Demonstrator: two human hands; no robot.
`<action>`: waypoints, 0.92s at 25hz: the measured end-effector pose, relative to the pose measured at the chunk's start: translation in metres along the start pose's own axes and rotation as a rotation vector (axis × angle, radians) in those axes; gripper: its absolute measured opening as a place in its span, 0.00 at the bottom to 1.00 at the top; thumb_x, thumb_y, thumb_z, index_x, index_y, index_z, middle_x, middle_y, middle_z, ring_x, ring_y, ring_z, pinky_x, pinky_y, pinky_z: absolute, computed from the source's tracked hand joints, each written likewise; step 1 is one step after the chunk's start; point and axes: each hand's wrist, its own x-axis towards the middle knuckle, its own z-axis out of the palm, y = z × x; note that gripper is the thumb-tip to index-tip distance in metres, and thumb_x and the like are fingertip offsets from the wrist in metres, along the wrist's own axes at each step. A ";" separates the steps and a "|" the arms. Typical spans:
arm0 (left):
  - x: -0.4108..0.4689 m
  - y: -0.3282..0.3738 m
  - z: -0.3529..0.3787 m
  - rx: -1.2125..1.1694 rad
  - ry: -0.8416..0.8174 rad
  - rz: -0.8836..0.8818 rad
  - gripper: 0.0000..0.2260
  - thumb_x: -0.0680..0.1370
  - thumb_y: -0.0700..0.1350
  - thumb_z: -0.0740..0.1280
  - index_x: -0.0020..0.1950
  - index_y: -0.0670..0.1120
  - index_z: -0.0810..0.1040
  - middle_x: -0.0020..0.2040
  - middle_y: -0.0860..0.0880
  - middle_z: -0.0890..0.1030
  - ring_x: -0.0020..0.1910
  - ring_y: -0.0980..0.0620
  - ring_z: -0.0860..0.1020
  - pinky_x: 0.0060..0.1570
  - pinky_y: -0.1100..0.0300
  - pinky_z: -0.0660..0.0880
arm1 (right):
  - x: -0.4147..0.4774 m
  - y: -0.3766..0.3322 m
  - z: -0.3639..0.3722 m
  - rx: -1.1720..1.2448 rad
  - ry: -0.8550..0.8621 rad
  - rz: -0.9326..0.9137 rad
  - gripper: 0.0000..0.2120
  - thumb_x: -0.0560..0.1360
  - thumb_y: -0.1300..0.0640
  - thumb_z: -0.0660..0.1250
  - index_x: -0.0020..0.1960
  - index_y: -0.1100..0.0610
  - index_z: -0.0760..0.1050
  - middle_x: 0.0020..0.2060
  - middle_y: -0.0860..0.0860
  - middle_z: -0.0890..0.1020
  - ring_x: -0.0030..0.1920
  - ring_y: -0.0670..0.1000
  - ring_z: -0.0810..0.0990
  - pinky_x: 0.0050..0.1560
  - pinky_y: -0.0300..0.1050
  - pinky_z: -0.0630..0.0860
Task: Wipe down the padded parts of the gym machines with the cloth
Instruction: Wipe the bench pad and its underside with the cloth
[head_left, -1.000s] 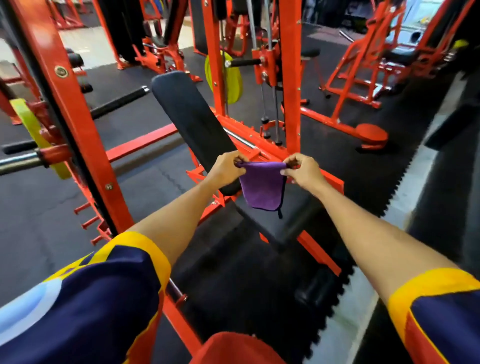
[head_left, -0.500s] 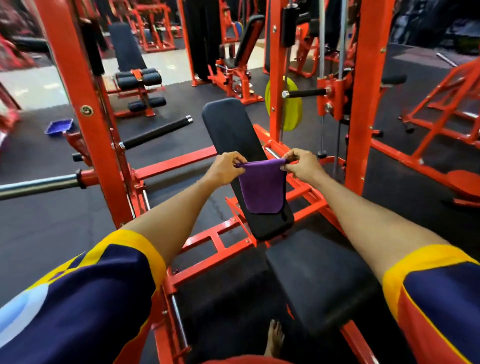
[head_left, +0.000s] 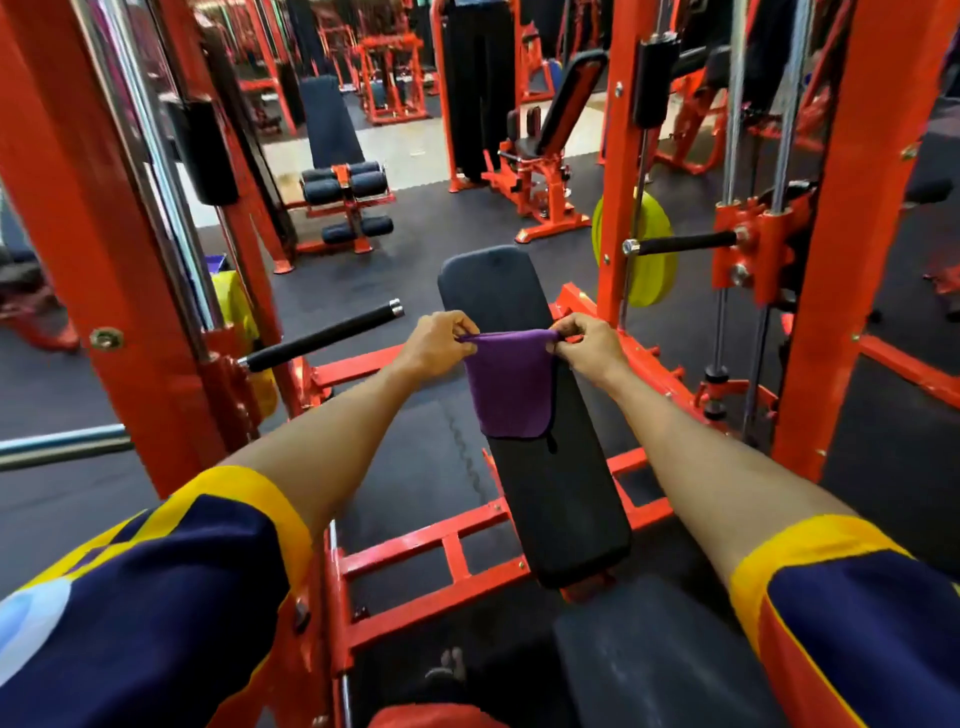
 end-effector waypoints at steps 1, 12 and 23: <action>0.016 -0.004 -0.002 0.021 0.001 -0.012 0.08 0.73 0.37 0.74 0.49 0.47 0.84 0.42 0.49 0.85 0.42 0.53 0.83 0.51 0.55 0.81 | 0.019 0.004 0.007 0.006 0.009 0.008 0.14 0.70 0.64 0.78 0.41 0.46 0.79 0.36 0.43 0.83 0.36 0.41 0.78 0.42 0.42 0.76; 0.257 -0.078 -0.014 0.081 -0.294 -0.090 0.08 0.74 0.39 0.68 0.48 0.43 0.87 0.38 0.55 0.81 0.36 0.55 0.77 0.51 0.58 0.78 | 0.216 0.045 0.099 0.067 0.100 0.100 0.10 0.74 0.66 0.74 0.52 0.55 0.82 0.43 0.48 0.83 0.41 0.45 0.80 0.44 0.34 0.75; 0.386 -0.160 0.018 -0.345 -0.063 -0.399 0.10 0.78 0.33 0.67 0.57 0.38 0.82 0.43 0.45 0.80 0.37 0.54 0.76 0.42 0.58 0.77 | 0.344 0.040 0.184 0.152 0.424 0.017 0.18 0.74 0.64 0.68 0.63 0.57 0.78 0.62 0.55 0.78 0.60 0.53 0.80 0.64 0.51 0.77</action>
